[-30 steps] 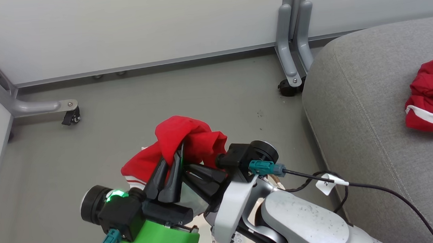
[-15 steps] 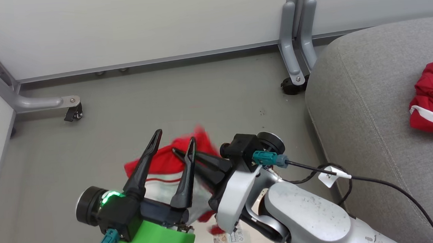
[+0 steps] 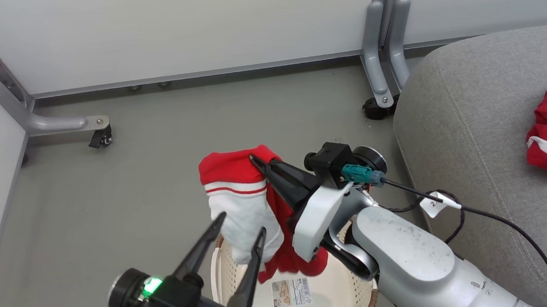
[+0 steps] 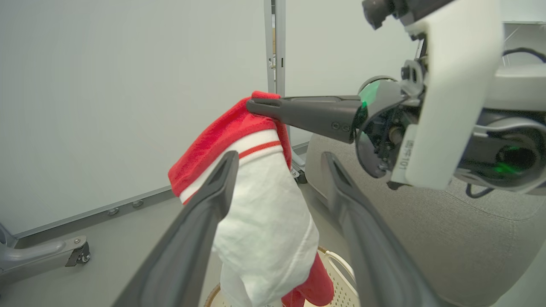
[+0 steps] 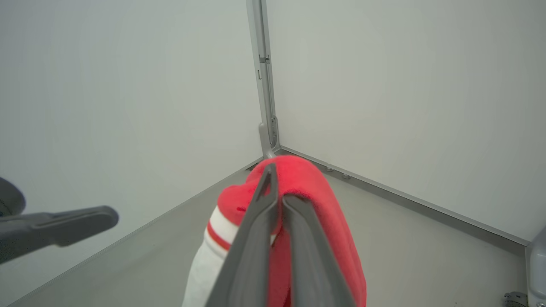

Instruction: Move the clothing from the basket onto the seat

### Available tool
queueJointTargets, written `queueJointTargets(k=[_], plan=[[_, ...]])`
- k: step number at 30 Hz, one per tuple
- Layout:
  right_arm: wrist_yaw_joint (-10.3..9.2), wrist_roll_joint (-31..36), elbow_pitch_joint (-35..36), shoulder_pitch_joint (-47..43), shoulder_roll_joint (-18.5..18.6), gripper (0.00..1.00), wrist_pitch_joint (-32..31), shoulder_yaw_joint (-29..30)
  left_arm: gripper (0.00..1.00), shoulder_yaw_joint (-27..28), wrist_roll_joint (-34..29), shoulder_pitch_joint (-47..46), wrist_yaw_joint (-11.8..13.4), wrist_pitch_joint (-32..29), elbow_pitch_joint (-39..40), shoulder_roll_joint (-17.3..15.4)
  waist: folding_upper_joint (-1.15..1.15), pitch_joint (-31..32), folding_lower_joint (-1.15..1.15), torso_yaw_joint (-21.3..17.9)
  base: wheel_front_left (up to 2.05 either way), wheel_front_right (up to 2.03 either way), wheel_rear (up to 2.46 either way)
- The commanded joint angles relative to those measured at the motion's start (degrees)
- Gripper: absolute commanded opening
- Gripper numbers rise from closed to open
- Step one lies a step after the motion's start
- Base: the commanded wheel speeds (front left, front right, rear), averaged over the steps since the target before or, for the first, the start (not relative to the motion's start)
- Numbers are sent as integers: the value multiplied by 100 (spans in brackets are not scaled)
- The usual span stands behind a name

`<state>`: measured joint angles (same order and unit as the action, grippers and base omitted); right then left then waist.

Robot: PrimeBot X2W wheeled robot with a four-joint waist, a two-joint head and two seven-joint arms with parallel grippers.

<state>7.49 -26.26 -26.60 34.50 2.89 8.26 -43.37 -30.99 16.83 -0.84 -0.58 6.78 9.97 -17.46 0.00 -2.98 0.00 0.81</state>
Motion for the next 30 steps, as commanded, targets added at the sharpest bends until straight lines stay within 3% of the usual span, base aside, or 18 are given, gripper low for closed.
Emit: queueJointTargets(k=[1, 10, 17, 23, 30], plan=[[0, 63, -63, 74, 2, 0, 58, 88, 100, -53, -36, 118, -30, -50, 1, -57, 0, 2, 0, -2, 0, 0, 0], [0, 157, -170, -15, 4, 0, 104, 272, 100, -146, -48, 114, -10, -89, -96, -70, 0, -40, 0, -118, 0, 0, 0], [0, 244, -137, -7, 7, 0, 103, 414, 100, -110, -57, -23, -4, -25, -225, -114, 0, -194, 0, -465, 0, 0, 0], [0, 348, -65, 91, 7, 0, 139, 591, 100, -74, -78, -180, 6, -6, -272, -155, 0, -436, 0, -1021, 0, 0, 0], [0, 468, 0, 107, 5, 0, 249, 894, 100, -64, -162, -415, -53, -97, -223, -282, 0, -790, 0, -1954, 0, 0, 0]])
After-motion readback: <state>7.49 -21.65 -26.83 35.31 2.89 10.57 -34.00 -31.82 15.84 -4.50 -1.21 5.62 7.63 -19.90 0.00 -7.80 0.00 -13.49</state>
